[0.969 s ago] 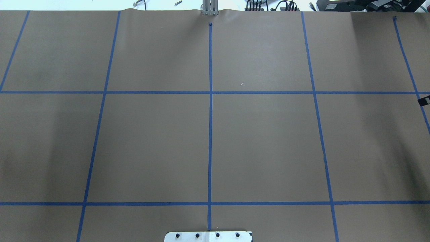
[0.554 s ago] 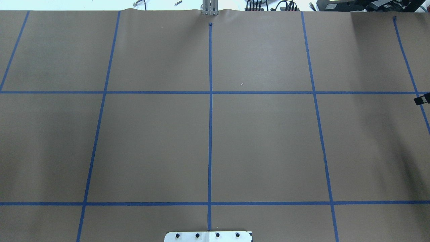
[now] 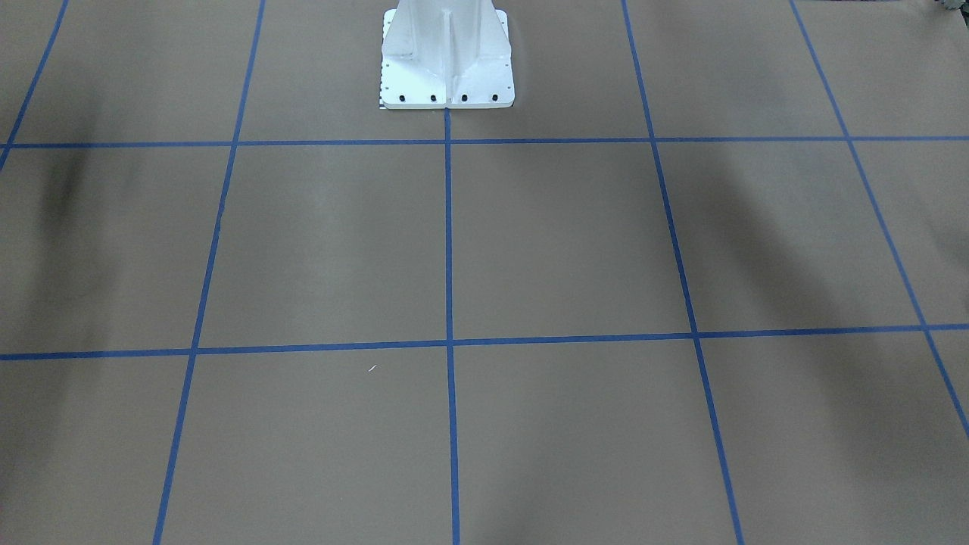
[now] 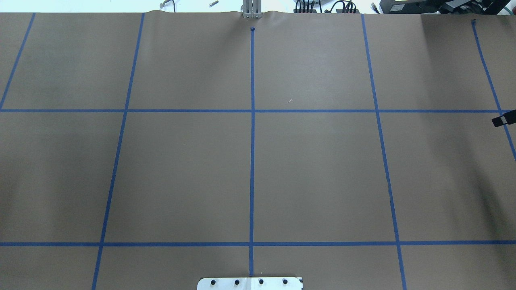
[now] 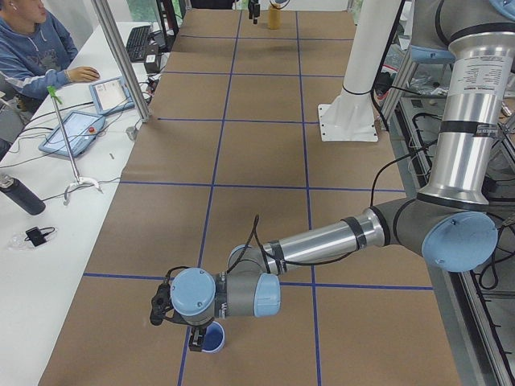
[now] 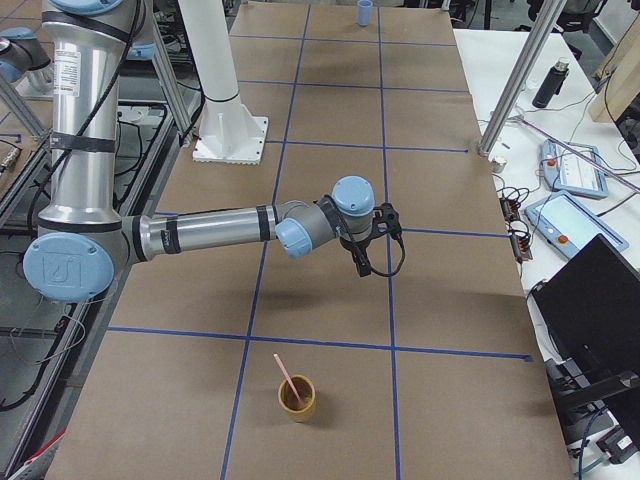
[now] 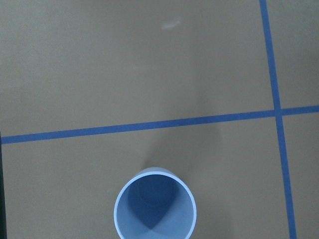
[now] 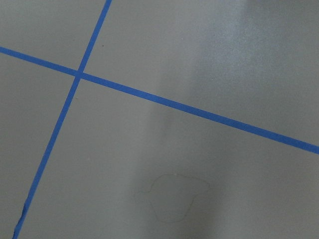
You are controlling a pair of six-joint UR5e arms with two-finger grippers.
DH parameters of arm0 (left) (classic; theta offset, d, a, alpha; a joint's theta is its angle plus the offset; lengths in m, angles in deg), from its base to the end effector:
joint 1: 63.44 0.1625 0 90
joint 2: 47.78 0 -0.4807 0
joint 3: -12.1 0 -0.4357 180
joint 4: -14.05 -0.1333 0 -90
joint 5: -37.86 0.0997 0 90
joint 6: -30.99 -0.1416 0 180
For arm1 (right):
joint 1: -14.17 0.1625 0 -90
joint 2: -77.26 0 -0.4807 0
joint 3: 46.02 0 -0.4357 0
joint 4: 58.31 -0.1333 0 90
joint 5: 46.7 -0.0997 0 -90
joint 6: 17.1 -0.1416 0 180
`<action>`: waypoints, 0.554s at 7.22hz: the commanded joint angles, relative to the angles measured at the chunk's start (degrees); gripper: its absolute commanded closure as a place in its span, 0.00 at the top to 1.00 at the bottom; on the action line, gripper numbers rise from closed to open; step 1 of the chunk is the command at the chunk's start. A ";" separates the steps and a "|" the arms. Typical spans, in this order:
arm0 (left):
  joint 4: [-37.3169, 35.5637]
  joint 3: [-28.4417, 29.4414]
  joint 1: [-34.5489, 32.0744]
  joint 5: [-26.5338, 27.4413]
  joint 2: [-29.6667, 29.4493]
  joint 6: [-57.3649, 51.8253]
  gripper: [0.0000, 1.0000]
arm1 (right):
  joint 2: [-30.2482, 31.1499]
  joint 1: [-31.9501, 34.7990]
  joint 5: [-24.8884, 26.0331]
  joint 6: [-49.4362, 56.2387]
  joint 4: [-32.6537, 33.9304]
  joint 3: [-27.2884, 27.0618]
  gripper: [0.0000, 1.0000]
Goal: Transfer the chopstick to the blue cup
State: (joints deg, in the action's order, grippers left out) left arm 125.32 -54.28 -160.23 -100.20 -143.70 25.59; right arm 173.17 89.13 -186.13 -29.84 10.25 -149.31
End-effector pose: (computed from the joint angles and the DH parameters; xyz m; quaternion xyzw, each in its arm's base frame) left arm -0.0952 -0.5627 0.8614 0.0715 0.4017 0.0016 0.9130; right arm -0.1086 -0.5034 0.6173 0.1222 -0.4474 -0.1217 0.8776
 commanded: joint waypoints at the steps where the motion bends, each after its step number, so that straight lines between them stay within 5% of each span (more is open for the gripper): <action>1: 8.51 0.11 5.55 2.94 2.31 7.15 0.98 | -0.01 -0.43 0.04 -0.18 -0.01 0.10 1.00; 4: 8.44 1.86 6.00 4.98 2.40 6.98 0.98 | -0.02 -0.69 0.04 -0.18 0.08 0.37 1.00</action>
State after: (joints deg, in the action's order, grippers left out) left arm 133.60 -53.02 -154.64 -95.78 -141.38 32.47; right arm 173.15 88.59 -186.10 -30.02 10.30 -149.02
